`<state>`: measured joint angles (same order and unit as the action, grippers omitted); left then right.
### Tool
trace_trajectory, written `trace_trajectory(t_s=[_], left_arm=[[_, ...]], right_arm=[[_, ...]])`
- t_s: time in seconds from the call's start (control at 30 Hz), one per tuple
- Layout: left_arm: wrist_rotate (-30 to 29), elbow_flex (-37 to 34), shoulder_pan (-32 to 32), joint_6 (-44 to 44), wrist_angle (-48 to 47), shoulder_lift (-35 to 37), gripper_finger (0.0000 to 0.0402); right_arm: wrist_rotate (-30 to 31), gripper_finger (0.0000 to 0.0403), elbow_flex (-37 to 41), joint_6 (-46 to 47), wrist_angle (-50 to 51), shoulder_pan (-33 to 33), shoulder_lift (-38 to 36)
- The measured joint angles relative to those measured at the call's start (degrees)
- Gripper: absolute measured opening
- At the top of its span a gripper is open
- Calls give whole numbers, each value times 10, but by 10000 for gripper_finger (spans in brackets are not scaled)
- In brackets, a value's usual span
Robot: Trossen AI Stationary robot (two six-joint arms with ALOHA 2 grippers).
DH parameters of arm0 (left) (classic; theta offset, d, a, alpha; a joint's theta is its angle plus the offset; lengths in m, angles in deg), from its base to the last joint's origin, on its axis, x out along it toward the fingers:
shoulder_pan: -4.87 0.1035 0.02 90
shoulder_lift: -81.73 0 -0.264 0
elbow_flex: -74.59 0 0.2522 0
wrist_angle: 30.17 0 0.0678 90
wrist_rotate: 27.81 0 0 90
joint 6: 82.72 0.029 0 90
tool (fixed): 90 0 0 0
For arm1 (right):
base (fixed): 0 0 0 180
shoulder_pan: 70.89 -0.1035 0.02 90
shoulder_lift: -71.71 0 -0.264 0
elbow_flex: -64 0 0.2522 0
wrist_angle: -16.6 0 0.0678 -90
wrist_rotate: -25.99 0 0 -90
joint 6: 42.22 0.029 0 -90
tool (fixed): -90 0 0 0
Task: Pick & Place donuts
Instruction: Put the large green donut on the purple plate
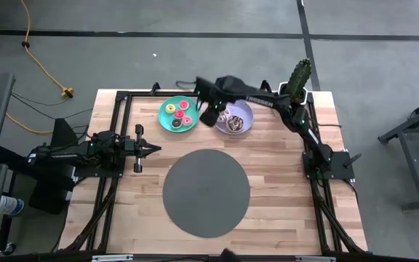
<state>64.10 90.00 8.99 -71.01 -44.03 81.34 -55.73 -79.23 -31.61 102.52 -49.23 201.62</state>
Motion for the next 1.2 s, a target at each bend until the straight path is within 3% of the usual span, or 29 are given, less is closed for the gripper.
trace_trajectory(t_s=[0.43, 0.63, 1.2], left_arm=[[0, 0, 0, 0, 0, 0, 0], [0, 0, 0, 0, 0, 0, 0], [0, 0, 0, 0, 0, 0, 0]], right_arm=[[-9, 140, 3, 158, 23, 91, 6], [2, 140, 86, 236, -7, 102, 3], [10, 142, 183, 299, -104, 102, 2]])
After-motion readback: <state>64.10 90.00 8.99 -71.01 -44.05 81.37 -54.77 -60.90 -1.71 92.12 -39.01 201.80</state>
